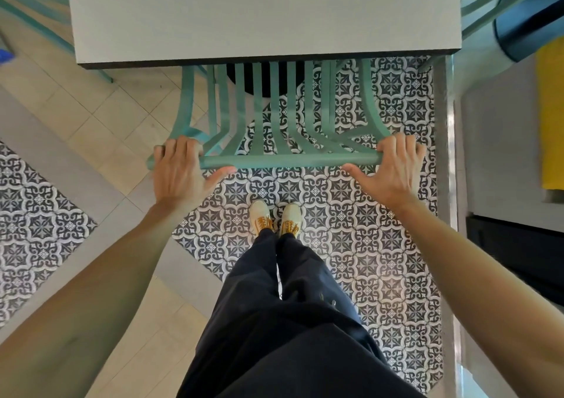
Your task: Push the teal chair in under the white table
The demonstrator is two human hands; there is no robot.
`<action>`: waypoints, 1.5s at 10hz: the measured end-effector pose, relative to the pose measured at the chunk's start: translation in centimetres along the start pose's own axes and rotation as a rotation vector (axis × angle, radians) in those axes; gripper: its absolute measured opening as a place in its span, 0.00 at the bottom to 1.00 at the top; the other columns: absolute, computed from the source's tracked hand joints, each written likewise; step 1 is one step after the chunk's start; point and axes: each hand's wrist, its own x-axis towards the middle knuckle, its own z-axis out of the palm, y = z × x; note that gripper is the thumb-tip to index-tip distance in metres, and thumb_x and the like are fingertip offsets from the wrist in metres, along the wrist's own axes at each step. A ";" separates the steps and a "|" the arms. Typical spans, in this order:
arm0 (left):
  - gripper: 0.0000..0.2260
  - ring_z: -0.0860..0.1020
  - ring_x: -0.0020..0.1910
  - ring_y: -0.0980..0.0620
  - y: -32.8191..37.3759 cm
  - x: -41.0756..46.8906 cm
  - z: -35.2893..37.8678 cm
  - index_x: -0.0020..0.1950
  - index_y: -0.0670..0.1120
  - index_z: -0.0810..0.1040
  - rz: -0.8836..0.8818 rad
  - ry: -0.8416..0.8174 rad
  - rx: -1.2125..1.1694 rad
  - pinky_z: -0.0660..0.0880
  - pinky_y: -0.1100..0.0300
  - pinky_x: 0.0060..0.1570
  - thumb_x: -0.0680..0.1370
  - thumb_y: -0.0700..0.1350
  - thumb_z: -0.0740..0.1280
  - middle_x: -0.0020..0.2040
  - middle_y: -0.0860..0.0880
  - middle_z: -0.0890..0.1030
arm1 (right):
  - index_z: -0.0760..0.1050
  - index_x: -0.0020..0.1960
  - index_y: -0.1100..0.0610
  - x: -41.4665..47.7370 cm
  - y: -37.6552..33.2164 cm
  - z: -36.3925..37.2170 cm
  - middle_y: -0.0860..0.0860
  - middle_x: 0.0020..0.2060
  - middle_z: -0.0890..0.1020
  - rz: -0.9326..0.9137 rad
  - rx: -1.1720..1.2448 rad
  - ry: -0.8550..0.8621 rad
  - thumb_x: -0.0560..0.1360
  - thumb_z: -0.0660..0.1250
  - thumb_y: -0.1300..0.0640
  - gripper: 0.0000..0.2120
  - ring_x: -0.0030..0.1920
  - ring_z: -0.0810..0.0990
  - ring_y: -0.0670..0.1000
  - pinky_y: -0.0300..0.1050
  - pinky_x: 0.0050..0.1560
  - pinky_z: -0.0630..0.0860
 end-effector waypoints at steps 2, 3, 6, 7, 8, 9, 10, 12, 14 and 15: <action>0.35 0.71 0.42 0.44 0.7 0.3 0.3 0.46 0.43 0.71 -0.001 0.005 0.003 0.63 0.47 0.46 0.76 0.77 0.60 0.42 0.43 0.74 | 0.64 0.49 0.53 0.7 1.3 0.4 0.54 0.47 0.71 -0.008 -0.017 0.006 0.71 0.57 0.16 0.38 0.48 0.69 0.55 0.58 0.55 0.72; 0.35 0.71 0.42 0.44 1.3 0.4 0.6 0.46 0.42 0.71 -0.015 0.014 0.009 0.63 0.48 0.46 0.76 0.77 0.60 0.42 0.43 0.74 | 0.64 0.49 0.53 1.2 1.8 0.2 0.54 0.47 0.71 -0.011 -0.019 -0.002 0.71 0.57 0.16 0.38 0.48 0.69 0.55 0.58 0.55 0.71; 0.35 0.71 0.42 0.44 1.9 0.4 0.2 0.46 0.43 0.70 -0.042 0.010 -0.010 0.64 0.47 0.46 0.76 0.77 0.59 0.42 0.43 0.73 | 0.65 0.49 0.54 1.3 1.8 -0.1 0.54 0.48 0.71 -0.020 -0.019 0.000 0.71 0.58 0.17 0.38 0.49 0.69 0.56 0.56 0.56 0.66; 0.35 0.71 0.42 0.44 2.6 0.4 0.0 0.45 0.43 0.71 -0.053 -0.001 -0.012 0.64 0.47 0.47 0.76 0.77 0.60 0.42 0.44 0.73 | 0.65 0.49 0.54 1.5 2.0 -0.5 0.55 0.48 0.72 -0.020 -0.016 -0.007 0.71 0.54 0.15 0.40 0.51 0.70 0.57 0.55 0.56 0.65; 0.35 0.71 0.42 0.44 2.8 0.5 -0.1 0.46 0.42 0.72 -0.054 -0.013 -0.019 0.65 0.47 0.47 0.75 0.77 0.61 0.42 0.44 0.74 | 0.65 0.49 0.54 1.4 2.3 -0.7 0.55 0.49 0.71 -0.027 -0.022 -0.009 0.71 0.53 0.15 0.40 0.51 0.71 0.57 0.56 0.56 0.67; 0.35 0.72 0.42 0.43 2.7 0.5 -0.3 0.47 0.42 0.73 -0.052 -0.010 -0.026 0.64 0.48 0.47 0.76 0.77 0.61 0.42 0.44 0.74 | 0.64 0.49 0.53 1.5 2.3 -0.5 0.55 0.49 0.71 -0.020 -0.018 -0.006 0.71 0.54 0.15 0.39 0.51 0.70 0.57 0.57 0.56 0.67; 0.35 0.71 0.43 0.44 2.7 0.4 -0.6 0.47 0.42 0.73 -0.054 -0.019 -0.037 0.63 0.48 0.48 0.75 0.77 0.61 0.42 0.44 0.74 | 0.63 0.49 0.52 1.4 2.4 -0.2 0.54 0.48 0.71 -0.029 0.007 0.011 0.71 0.57 0.16 0.38 0.50 0.68 0.55 0.57 0.55 0.69; 0.38 0.75 0.51 0.42 2.4 0.1 -1.6 0.58 0.41 0.76 -0.069 -0.065 -0.085 0.66 0.47 0.55 0.76 0.76 0.59 0.53 0.43 0.79 | 0.68 0.56 0.52 1.0 1.4 -0.5 0.53 0.54 0.73 -0.025 -0.034 -0.029 0.72 0.54 0.16 0.39 0.54 0.70 0.55 0.58 0.61 0.70; 0.40 0.75 0.65 0.42 2.8 2.3 -3.5 0.71 0.43 0.72 -0.014 -0.127 -0.119 0.67 0.45 0.69 0.77 0.76 0.57 0.68 0.43 0.77 | 0.73 0.67 0.54 1.7 -2.7 -2.3 0.55 0.64 0.75 -0.096 0.043 -0.037 0.78 0.58 0.26 0.35 0.65 0.72 0.56 0.61 0.72 0.67; 0.42 0.73 0.70 0.43 3.7 3.8 -5.9 0.74 0.44 0.71 -0.009 -0.098 -0.151 0.67 0.44 0.73 0.77 0.77 0.54 0.73 0.43 0.74 | 0.71 0.72 0.54 3.2 -6.7 -4.3 0.55 0.69 0.75 -0.130 0.144 0.011 0.81 0.56 0.29 0.33 0.71 0.71 0.57 0.62 0.75 0.65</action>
